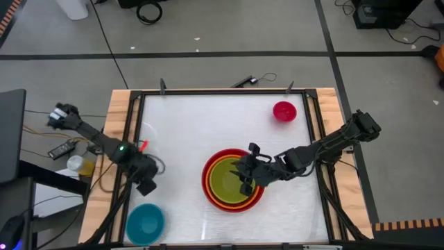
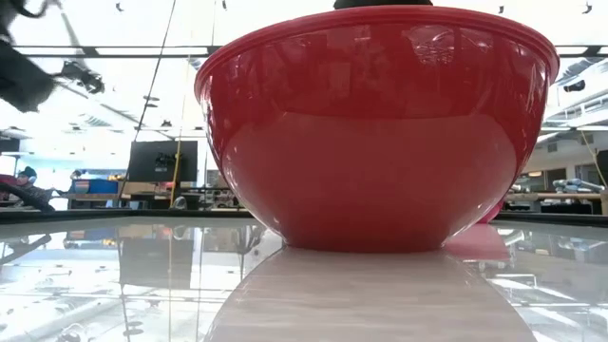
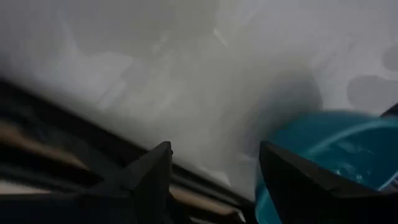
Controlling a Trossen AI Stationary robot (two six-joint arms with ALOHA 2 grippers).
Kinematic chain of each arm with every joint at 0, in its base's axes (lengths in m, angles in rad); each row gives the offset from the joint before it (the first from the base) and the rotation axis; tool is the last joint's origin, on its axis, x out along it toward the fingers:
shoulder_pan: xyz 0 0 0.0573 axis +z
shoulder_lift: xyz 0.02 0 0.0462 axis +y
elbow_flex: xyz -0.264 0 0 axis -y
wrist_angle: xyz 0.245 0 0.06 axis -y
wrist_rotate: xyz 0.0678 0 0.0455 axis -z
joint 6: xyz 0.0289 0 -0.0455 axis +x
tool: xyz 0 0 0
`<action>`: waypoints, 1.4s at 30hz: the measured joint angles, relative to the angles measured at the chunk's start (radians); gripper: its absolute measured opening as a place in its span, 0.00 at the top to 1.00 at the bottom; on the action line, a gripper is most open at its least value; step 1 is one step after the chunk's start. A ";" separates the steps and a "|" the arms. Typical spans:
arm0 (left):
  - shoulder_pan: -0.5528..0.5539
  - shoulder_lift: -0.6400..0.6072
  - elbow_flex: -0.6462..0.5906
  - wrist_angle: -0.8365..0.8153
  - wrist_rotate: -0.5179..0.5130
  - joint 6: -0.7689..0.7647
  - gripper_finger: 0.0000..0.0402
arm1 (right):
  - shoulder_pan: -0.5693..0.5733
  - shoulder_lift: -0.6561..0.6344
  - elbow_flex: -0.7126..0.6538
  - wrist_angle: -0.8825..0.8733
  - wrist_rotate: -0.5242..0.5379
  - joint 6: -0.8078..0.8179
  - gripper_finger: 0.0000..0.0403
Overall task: Nest bowls inside each other
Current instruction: Stack the blue bowl on top of the green bowl
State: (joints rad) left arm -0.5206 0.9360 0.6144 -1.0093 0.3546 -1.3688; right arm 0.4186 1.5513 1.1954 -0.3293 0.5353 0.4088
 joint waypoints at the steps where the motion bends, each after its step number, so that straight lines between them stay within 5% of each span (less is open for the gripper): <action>1: -0.046 0.000 0.000 0.013 -0.005 -0.066 0.39 | 0.012 0.000 -0.002 0.002 0.000 0.000 0.65; 9: -0.317 0.000 0.000 0.130 -0.225 -0.291 0.39 | 0.092 0.001 -0.007 -0.002 0.044 -0.009 0.65; 17: -0.476 0.025 0.000 0.262 -0.364 -0.219 0.43 | 0.141 0.001 -0.008 -0.020 0.044 0.054 0.65; 23: -0.526 0.118 0.000 0.313 -0.369 -0.186 0.47 | 0.179 0.001 -0.027 -0.023 0.043 0.136 0.65; 27: -0.545 0.175 0.000 0.468 -0.358 -0.024 0.51 | 0.193 0.001 -0.065 -0.022 0.045 0.194 0.65; 36: -0.536 0.287 0.000 0.454 -0.356 0.049 0.77 | 0.195 0.001 -0.142 0.054 0.051 0.312 0.65; 39: -0.508 0.304 0.004 0.508 -0.341 0.114 0.94 | 0.195 0.001 -0.170 0.145 0.067 0.328 0.65; 42: -0.464 0.307 0.040 0.465 -0.389 0.215 0.96 | 0.195 0.001 -0.231 0.325 0.084 0.329 0.65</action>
State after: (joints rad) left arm -0.9845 1.2434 0.6546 -0.5444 -0.0345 -1.1541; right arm 0.6139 1.5524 0.9646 -0.0040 0.6191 0.7380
